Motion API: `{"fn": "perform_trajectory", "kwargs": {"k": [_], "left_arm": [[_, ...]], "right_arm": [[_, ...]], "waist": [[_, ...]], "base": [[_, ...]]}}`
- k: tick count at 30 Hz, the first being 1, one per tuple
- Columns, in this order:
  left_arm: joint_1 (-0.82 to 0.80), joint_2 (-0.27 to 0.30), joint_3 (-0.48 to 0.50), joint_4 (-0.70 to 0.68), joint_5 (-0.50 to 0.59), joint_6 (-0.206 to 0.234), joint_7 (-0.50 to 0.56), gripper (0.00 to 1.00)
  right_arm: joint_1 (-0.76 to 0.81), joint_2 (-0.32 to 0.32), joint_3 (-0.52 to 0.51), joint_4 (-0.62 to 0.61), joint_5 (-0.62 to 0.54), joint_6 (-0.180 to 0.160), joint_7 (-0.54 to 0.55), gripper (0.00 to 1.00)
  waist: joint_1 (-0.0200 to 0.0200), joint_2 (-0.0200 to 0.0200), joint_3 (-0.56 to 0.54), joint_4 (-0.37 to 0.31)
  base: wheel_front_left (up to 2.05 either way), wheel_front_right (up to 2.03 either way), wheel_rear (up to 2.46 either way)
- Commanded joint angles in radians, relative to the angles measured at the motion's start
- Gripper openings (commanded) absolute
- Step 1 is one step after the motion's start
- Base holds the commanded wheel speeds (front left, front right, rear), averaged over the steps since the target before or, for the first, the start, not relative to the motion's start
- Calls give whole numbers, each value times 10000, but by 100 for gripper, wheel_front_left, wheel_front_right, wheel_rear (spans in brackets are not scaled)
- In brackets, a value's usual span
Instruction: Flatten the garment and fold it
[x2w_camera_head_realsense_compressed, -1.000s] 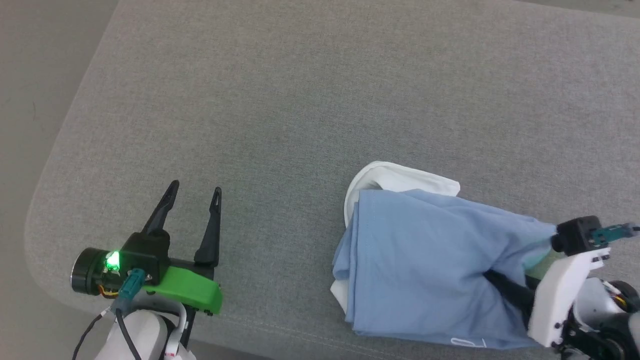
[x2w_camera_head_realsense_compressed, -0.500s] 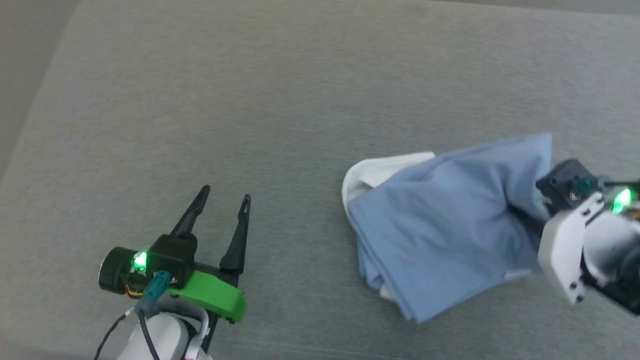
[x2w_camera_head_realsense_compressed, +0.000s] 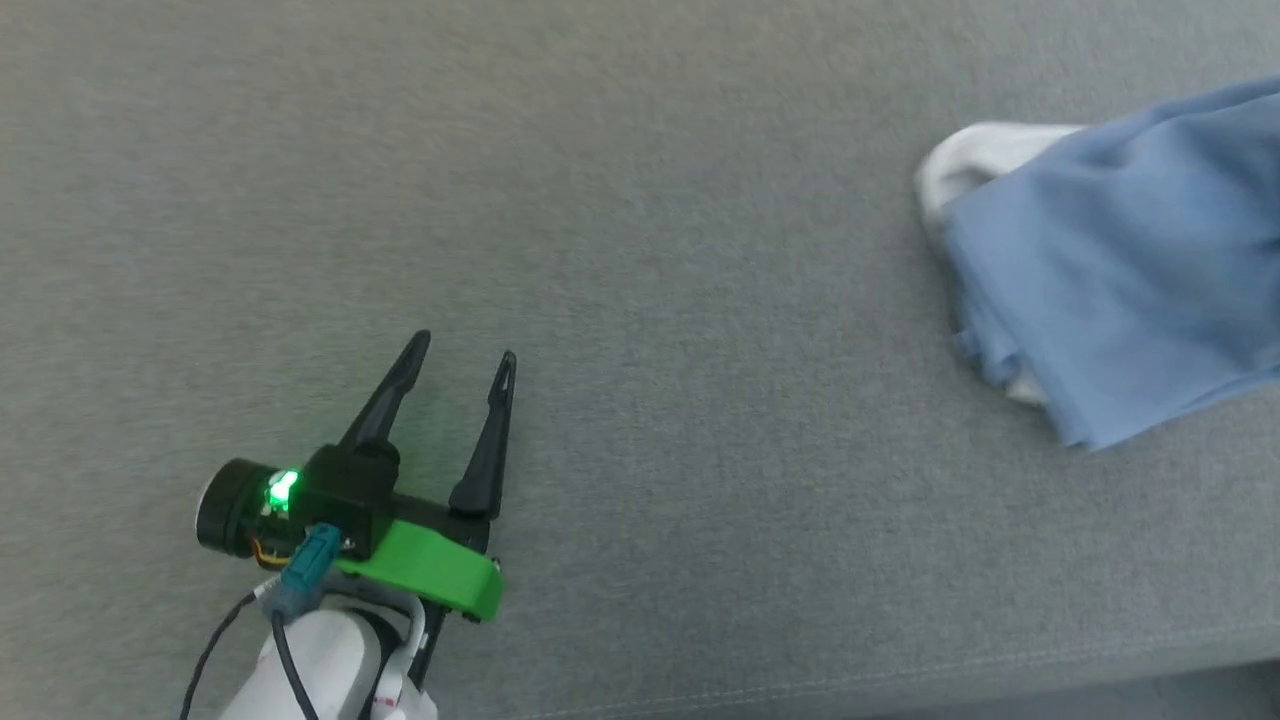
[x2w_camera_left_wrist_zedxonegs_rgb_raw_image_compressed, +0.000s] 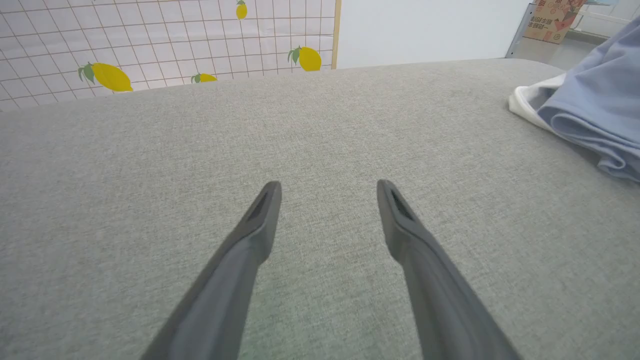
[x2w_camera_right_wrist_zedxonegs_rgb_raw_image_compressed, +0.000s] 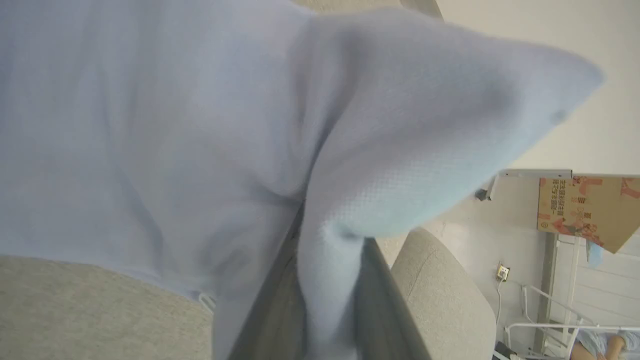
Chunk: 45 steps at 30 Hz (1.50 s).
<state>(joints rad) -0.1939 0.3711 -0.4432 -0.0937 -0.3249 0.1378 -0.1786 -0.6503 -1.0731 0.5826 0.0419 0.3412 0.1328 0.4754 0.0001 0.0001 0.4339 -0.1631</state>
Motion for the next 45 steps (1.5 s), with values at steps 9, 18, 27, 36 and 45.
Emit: {"fn": "perform_trajectory", "kwargs": {"k": [9, 18, 27, 36, 45], "left_arm": [[-506, 172, 4, -593, 250, 19, -40, 100], [-528, 435, 23, -1272, 383, 93, 77, 100], [-366, 588, 62, -1293, 360, 163, 29, 100], [-352, 319, 21, -485, 43, 115, -238, 100], [-105, 313, 189, 177, -339, 151, -287, 100]], "right_arm": [[390, -438, -1752, 3123, -918, -21, -1938, 0], [826, -291, -4262, 5993, -2386, -21, -3838, 0], [809, 373, -5599, 7355, -3383, -21, -4561, 100], [405, 643, -5356, 6928, -3349, -21, -4813, 100], [-380, 1635, -4354, 4865, -1656, -21, -5366, 100]], "waist": [[-1, -1, 2000, -403], [-1, -1, 2565, 214], [-1, -1, 2400, 345], [-1, -1, 797, 351], [-1, -1, -1217, 543]], "base": [[0, 0, 0], [0, 0, 0], [0, 0, 0], [0, 0, 0], [0, 0, 0]]}}
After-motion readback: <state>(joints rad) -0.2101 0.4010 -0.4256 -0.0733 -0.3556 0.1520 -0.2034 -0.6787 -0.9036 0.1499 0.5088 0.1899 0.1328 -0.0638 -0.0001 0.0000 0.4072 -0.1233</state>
